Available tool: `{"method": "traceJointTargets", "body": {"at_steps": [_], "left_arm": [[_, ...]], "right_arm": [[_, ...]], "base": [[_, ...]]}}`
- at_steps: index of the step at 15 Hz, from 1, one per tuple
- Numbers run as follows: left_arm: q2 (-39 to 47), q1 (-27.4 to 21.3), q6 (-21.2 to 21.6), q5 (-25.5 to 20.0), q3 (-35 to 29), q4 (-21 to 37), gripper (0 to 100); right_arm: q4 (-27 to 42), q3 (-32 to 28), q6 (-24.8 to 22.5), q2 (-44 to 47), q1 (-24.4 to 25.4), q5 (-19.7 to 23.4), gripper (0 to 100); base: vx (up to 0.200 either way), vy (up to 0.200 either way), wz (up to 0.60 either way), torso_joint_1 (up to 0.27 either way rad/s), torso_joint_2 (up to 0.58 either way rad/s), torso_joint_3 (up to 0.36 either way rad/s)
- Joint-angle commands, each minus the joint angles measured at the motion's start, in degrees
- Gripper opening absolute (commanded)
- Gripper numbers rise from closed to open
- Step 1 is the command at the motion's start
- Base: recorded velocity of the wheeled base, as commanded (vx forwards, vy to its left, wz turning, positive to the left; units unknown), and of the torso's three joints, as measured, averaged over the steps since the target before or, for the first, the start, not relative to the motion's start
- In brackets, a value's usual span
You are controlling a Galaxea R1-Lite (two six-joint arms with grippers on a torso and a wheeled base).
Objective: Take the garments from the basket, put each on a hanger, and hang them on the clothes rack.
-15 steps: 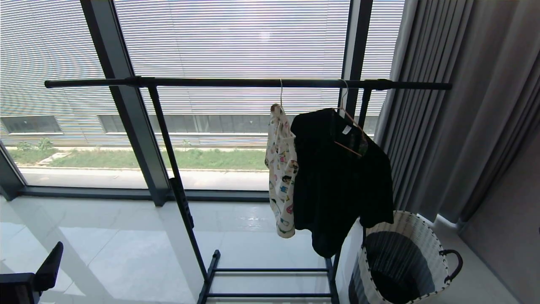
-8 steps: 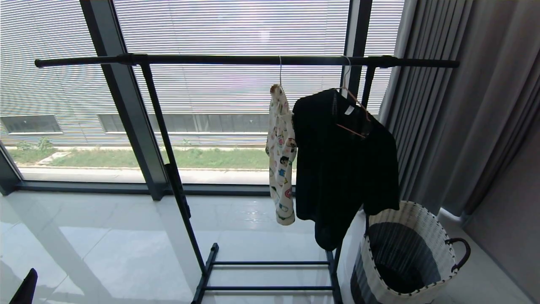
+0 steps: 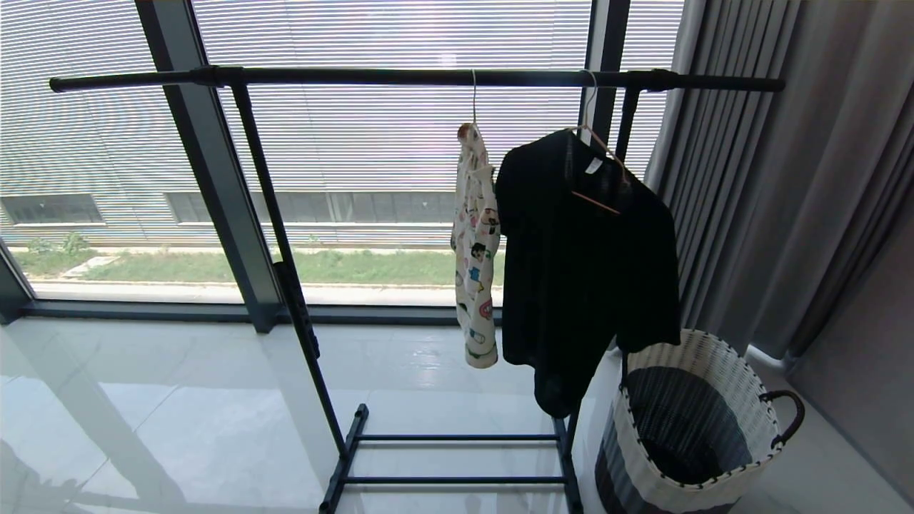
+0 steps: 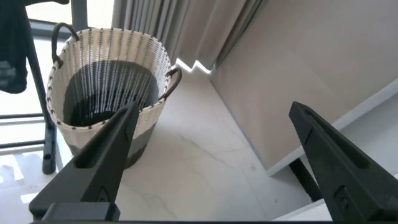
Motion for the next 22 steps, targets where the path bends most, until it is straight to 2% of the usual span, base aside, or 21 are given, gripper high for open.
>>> {"method": "traceJointTargets", "body": {"at_steps": [1,4,5,6,8,9,10,11,12,13,14,16,17,19,22], "left_arm": [[-1.49,0.04,-0.16,0.47,0.0,1.0,100],[-1.4,0.04,-0.42,1.18,0.0,1.44,100],[-1.49,0.04,-0.34,0.91,0.0,1.44,100],[-1.4,-0.05,-0.95,-2.43,0.0,1.52,100],[-1.4,-0.05,-6.22,-17.02,0.0,2.93,100],[-1.4,-0.05,-7.37,-21.76,0.0,3.46,100],[-1.22,-0.05,-7.72,-23.52,0.0,3.63,100],[-0.08,-0.23,-7.89,-23.52,0.0,3.63,100],[0.8,0.57,-7.81,-20.09,0.0,3.63,100],[-0.08,2.32,-7.89,-13.59,0.0,3.63,100],[-1.58,5.31,-8.16,-11.13,0.0,3.63,100],[-2.72,13.57,-8.86,-10.51,0.0,3.63,100],[-2.45,15.42,-8.77,-11.13,0.0,3.72,100],[1.94,11.82,-8.95,-16.23,0.0,3.72,100],[5.1,-4.44,-8.95,-17.19,0.0,3.72,100]], "right_arm": [[-0.04,1.43,-0.02,-5.53,-0.05,-0.85,100],[-0.04,1.43,1.57,-5.53,-0.05,-4.8,100],[0.05,1.43,4.73,-5.53,-0.05,-4.89,100],[-0.21,1.43,7.45,-5.53,-0.05,-4.63,100],[-0.3,1.43,7.89,-5.53,-0.05,-3.66,100],[-0.21,1.43,7.63,-5.53,-0.05,-0.59,100],[-0.13,1.43,7.45,-5.53,-0.05,2.84,100],[0.31,1.43,7.01,-5.44,0.12,7.59,100],[0.84,1.43,7.1,-5.44,1.44,10.84,100],[0.84,1.43,7.01,-5.53,2.14,11.28,100],[0.84,1.43,7.01,-5.44,2.14,11.28,100],[0.84,1.43,7.01,-5.44,2.14,11.1,100],[0.84,1.43,6.93,-5.35,2.14,11.19,100],[0.93,1.43,7.01,-3.51,2.14,11.02,100],[0.93,1.43,6.84,-1.57,1.26,9.79,100]], "base": [[0.0,0.0,0.0,0.0,0.0,0.0],[0.0,0.0,0.0,0.0,0.0,0.0],[0.0,0.0,0.0,0.0,0.0,0.0],[0.0,0.0,0.0,0.0,0.0,0.0],[0.0,0.0,0.0,0.0,0.0,0.0],[0.0,0.0,0.0,0.0,0.0,0.0],[0.0,0.0,0.0,0.0,0.0,0.0],[0.0,0.0,0.0,0.0,0.0,0.0],[0.0,0.0,0.0,0.0,0.0,0.0],[0.0,0.0,0.0,0.0,0.0,0.0],[0.0,0.0,0.0,0.0,0.0,0.0],[0.0,0.0,0.0,0.0,0.0,0.0],[0.0,0.0,0.0,0.0,0.0,0.0],[0.0,0.0,0.0,0.0,0.0,0.0],[0.0,0.0,0.0,0.0,0.0,0.0]]}}
